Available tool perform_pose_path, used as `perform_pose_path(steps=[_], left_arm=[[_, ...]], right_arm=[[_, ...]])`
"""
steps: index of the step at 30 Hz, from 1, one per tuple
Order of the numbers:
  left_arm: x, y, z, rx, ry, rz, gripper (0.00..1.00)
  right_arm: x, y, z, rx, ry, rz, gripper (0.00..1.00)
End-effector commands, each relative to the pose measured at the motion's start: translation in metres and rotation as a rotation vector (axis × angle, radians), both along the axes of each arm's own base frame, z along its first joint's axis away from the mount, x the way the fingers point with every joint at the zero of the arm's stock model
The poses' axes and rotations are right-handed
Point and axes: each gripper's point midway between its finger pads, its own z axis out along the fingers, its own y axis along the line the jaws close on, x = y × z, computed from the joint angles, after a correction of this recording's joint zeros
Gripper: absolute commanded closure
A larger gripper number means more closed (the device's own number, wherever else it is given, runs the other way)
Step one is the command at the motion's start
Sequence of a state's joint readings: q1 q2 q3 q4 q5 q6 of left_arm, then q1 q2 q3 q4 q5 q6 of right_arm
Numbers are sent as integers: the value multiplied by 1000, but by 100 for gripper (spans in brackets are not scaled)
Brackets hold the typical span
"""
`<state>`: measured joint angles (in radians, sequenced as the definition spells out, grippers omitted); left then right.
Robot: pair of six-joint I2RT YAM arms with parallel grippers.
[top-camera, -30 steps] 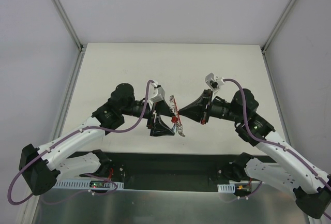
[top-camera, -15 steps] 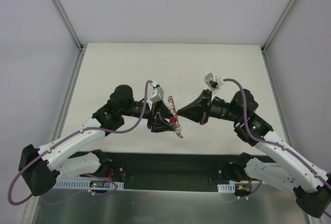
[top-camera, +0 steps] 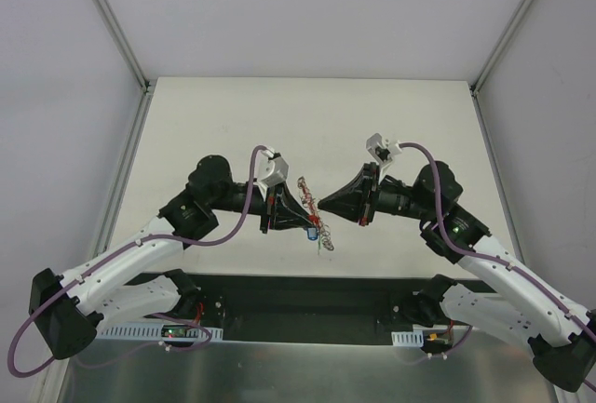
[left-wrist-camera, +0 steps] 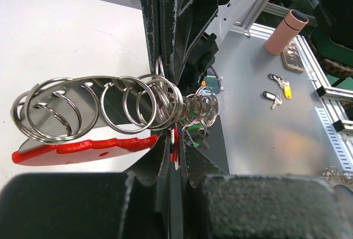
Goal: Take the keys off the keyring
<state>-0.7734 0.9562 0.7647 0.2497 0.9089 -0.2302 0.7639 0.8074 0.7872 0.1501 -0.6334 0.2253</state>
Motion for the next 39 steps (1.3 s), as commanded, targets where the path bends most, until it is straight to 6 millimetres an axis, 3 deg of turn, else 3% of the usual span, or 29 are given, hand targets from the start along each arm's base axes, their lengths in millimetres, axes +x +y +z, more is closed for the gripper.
perform_pose_path(steps=[1,7,16,24,28,32,39], left_arm=[[-11,3,6,-29,-26,-42,100],[-8,4,6,-24,-22,-8,100],[17,5,-6,26,48,170,100],[42,10,-6,49,96,341,100],[54,14,-1,48,102,421,100],[59,17,-1,63,124,467,100],[78,27,7,77,162,610,100]], right_arm=[[-3,0,19,51,-61,11,99],[8,-1,8,2,-36,-49,98],[25,-16,-9,-131,4,-188,68],[19,-26,-32,-226,16,-221,42],[16,-28,-48,-308,-44,-259,40],[14,-24,-47,-369,-143,-298,38],[30,-21,-55,-497,-290,-449,33]])
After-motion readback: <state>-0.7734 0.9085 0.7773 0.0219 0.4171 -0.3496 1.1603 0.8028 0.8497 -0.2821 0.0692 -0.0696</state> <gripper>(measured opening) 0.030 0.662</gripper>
